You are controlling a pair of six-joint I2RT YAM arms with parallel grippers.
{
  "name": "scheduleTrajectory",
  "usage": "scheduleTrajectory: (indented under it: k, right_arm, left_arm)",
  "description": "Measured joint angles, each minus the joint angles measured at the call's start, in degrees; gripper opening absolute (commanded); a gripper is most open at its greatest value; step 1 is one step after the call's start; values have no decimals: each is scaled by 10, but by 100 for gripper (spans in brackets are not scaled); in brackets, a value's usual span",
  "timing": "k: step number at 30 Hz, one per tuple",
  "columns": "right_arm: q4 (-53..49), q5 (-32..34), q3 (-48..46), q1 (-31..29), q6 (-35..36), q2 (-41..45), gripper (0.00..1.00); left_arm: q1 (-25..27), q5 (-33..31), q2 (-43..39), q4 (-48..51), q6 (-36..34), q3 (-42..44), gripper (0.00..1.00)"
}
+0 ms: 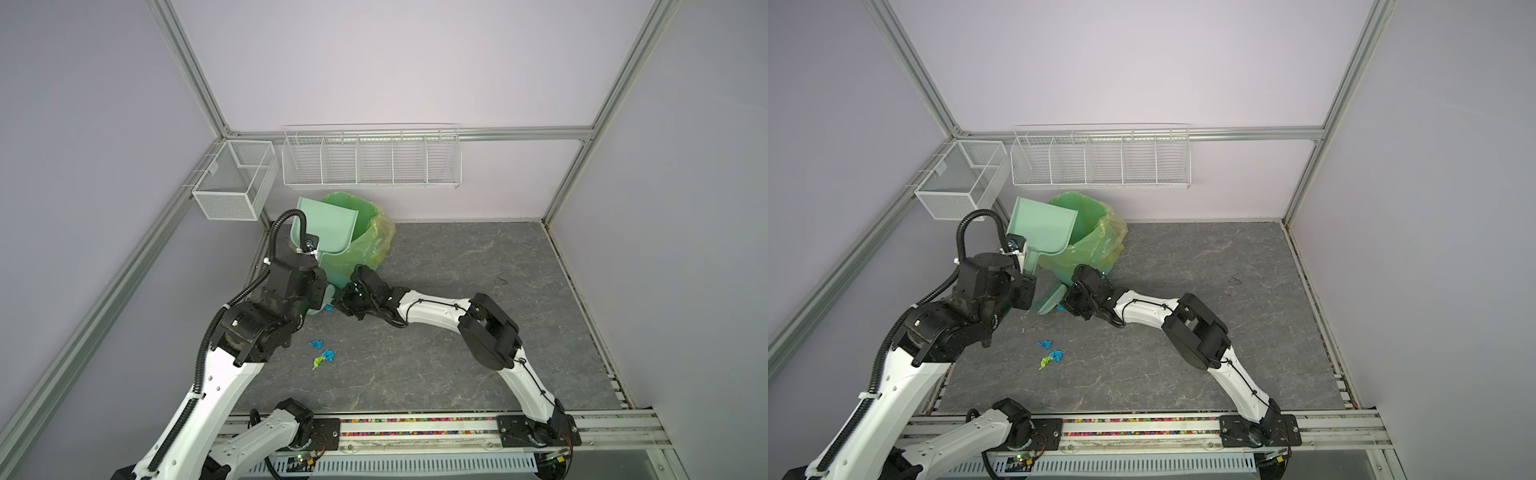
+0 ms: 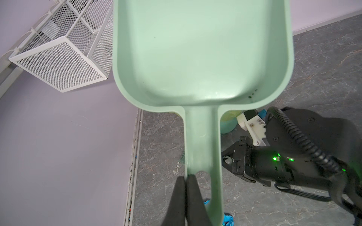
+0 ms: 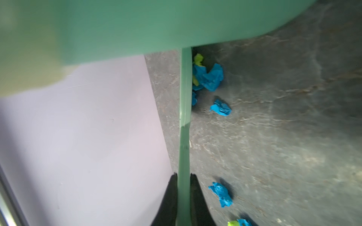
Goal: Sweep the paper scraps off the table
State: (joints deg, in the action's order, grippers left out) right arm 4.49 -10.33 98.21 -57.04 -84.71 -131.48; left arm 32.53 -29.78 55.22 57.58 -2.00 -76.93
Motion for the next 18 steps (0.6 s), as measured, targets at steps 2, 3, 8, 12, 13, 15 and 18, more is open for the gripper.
scheduleTrajectory:
  k: [2,3,8,12,13,15,18]
  right_arm:
    - [21,0,-23,0,-2,2,7]
    - [35,-2,-38,1,-2,6,7]
    - [74,-13,-111,10,-5,49,7]
    - [75,-17,-172,22,0,97,7]
    - [76,-19,-185,24,5,107,7]
    - [72,-25,-209,30,15,127,7]
    - [61,-35,-243,36,33,156,7]
  left_arm:
    - [0,2,-1,0,0,0,0]
    - [0,3,-2,0,0,0,0]
    - [0,12,-5,2,0,1,0]
    - [0,23,-4,3,0,1,0]
    - [0,26,-3,5,1,1,0]
    - [0,35,1,8,2,1,0]
    - [1,49,12,14,3,0,0]
